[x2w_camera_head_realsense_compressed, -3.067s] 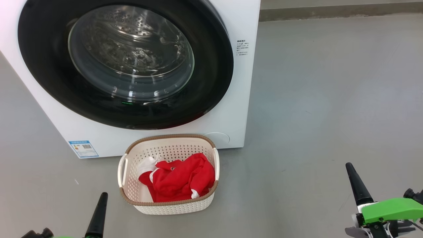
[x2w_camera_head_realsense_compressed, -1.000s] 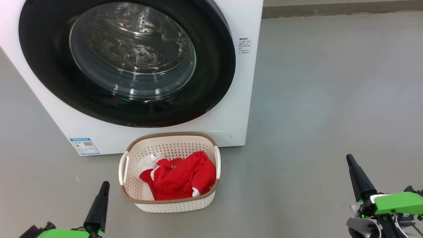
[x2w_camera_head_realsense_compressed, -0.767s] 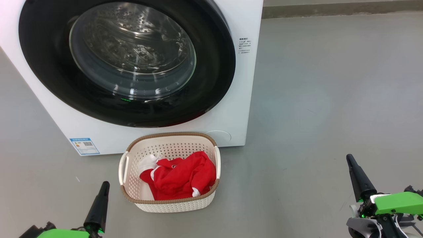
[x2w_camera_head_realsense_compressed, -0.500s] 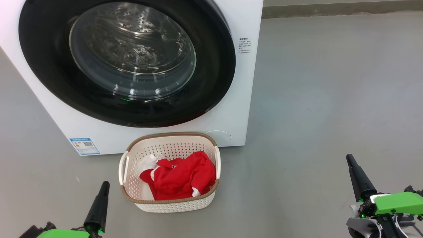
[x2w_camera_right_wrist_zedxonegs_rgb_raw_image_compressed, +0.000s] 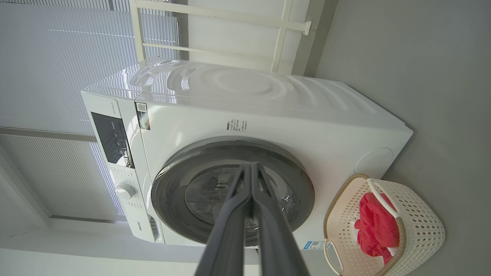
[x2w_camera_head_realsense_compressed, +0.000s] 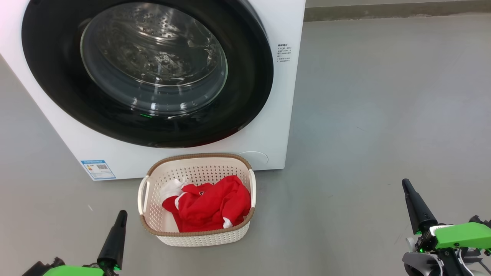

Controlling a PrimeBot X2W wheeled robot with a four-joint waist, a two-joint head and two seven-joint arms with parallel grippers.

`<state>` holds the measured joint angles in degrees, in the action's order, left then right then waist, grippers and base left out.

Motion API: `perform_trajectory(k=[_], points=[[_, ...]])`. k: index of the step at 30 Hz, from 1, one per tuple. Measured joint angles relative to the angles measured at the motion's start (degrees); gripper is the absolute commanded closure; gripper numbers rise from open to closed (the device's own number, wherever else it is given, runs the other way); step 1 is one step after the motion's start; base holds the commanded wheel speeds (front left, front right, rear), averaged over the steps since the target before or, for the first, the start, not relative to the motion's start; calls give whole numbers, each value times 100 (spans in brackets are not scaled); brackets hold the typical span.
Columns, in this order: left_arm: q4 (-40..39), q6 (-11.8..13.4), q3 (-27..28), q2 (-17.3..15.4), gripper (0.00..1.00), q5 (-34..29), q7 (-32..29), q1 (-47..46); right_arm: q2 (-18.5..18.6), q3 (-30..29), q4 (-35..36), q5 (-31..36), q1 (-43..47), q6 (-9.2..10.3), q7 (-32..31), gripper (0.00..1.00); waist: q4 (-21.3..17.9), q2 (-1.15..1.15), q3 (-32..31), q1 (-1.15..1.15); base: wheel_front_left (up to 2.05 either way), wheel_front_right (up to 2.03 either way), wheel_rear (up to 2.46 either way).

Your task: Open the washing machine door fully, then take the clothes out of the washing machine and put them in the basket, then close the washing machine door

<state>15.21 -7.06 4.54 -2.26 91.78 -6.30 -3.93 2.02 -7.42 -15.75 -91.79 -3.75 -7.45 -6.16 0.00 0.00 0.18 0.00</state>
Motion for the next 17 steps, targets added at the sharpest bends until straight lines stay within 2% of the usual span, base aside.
perform_trajectory(k=[17], points=[[0, 0, 0, 0, 100, 0, 0, 0, 0, 0, 0, 0, 0, 0, 0, 100, 0, 0, 0, 0, 0, 0, 0]])
